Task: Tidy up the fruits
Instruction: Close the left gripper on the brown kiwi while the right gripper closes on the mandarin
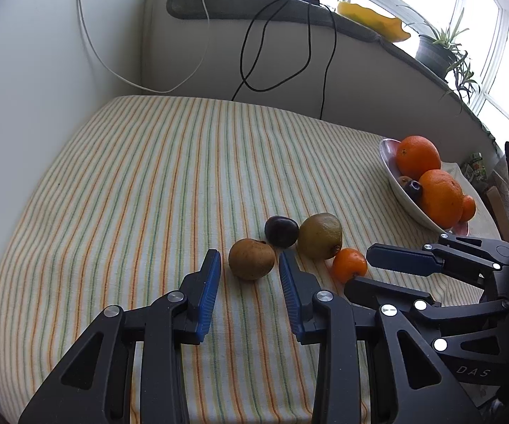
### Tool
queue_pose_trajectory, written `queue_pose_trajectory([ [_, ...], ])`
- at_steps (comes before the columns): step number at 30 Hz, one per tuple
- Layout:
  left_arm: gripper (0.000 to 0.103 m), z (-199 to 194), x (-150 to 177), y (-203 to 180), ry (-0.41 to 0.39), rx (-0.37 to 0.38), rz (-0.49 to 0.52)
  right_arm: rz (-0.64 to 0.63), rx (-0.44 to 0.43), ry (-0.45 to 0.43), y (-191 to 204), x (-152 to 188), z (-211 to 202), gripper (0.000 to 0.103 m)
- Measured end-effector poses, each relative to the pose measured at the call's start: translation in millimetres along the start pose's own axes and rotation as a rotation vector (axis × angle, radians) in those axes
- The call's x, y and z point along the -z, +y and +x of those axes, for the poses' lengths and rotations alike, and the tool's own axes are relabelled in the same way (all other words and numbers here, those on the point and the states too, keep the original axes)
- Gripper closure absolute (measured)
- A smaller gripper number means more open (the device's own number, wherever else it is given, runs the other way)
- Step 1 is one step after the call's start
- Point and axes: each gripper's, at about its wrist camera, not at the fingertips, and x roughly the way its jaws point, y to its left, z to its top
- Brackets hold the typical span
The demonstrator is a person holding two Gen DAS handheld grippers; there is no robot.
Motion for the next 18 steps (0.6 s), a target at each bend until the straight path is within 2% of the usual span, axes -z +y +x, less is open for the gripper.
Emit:
queue_pose_trajectory([
  [5, 0.076, 4.9, -2.1, -0.2, 0.01, 0.0, 0.003, 0.002, -0.002, 0.014, -2.8, -2.4, 8.0, 0.067],
  [11, 0.077, 7.2, -1.7, -0.8, 0.009, -0.003, 0.003, 0.002, -0.005, 0.026, -3.8, -1.7, 13.8, 0.075],
  [18, 0.077, 2.0, 0.6, 0.8, -0.008, -0.007, -0.013, 0.007, 0.001, 0.005, -4.1, 0.3, 10.9, 0.077],
])
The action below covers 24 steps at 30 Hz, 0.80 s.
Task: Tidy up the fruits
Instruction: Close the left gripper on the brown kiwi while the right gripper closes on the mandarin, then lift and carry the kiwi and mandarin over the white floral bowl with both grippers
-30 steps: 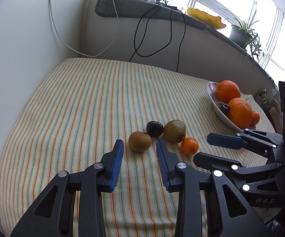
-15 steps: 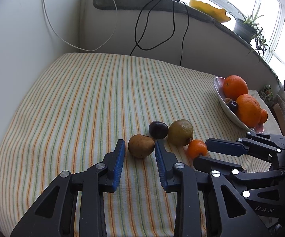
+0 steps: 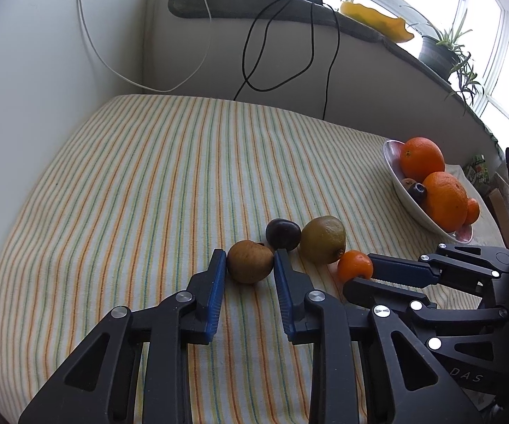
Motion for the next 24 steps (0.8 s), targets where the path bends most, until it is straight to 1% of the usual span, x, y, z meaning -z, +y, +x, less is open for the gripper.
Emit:
queue_pose_trajectory([
  [3, 0.077, -5.6, 0.9, 1.5, -0.014, 0.001, -0.016, 0.009, -0.011, -0.022, -1.3, 2.2, -7.4, 0.077],
  [9, 0.077, -17.2, 1.2, -4.9, -0.036, 0.003, -0.008, 0.022, -0.016, -0.05, -2.8, 3.9, -17.2, 0.077],
  [15, 0.077, -32.0, -3.6, -22.2, -0.074, 0.009, 0.026, 0.035, -0.018, -0.109, -8.7, 8.9, -44.0, 0.077],
  [24, 0.077, -41.5, -10.1, -53.1, -0.108, 0.052, 0.06, 0.069, 0.001, -0.169, -26.2, 20.9, -83.7, 0.077],
])
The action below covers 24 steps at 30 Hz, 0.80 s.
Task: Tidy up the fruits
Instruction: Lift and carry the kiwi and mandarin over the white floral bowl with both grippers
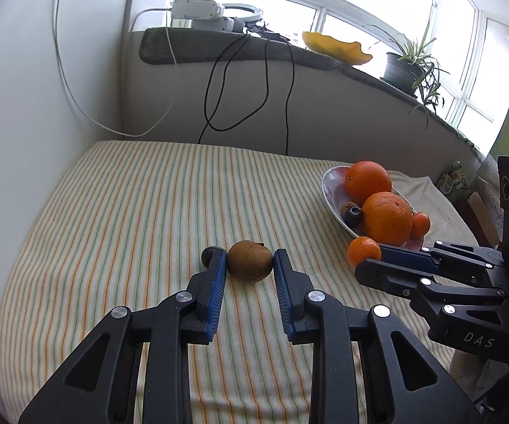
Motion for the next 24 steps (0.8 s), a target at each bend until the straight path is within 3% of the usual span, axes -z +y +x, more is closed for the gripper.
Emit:
queue_pose_trajectory([
  [24, 0.077, 22.2, -16.2, -69.1, 0.009, 0.083, 0.076, 0.1, 0.105, -0.099, -72.8, 2.0, -76.7, 0.077],
])
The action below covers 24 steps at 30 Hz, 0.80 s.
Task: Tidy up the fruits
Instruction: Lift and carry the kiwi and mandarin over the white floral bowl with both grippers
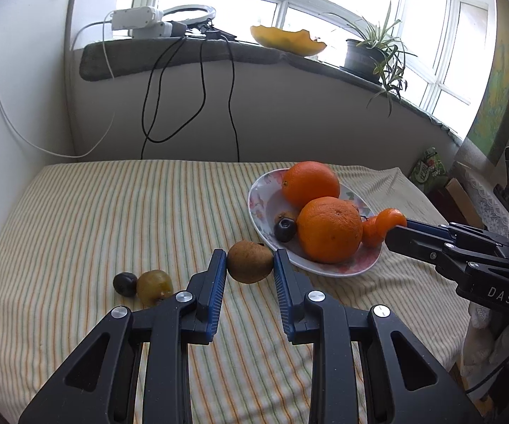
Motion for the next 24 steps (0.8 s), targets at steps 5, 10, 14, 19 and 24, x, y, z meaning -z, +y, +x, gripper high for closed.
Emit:
queue_pose_trajectory([
  [5, 0.077, 12.9, -2.3, -9.9, 0.018, 0.015, 0.006, 0.022, 0.026, -0.006, -19.5, 0.7, -5.2, 0.077],
  [10, 0.077, 24.4, -5.9, -17.6, 0.03, 0.023, 0.013, 0.043, 0.051, -0.011, -38.2, -0.8, -6.9, 0.077],
  [14, 0.077, 31.7, -11.4, -22.0, 0.033, 0.021, 0.022, 0.056, 0.067, -0.01, -53.6, -3.2, -5.6, 0.077],
  [19, 0.077, 41.6, -20.4, -25.0, 0.034, 0.016, 0.032, 0.067, 0.084, -0.01, -68.8, -6.8, -0.7, 0.077],
  [24, 0.077, 52.6, -29.9, -28.4, 0.034, 0.019, 0.043, 0.075, 0.092, -0.002, -81.1, -11.4, 7.9, 0.077],
])
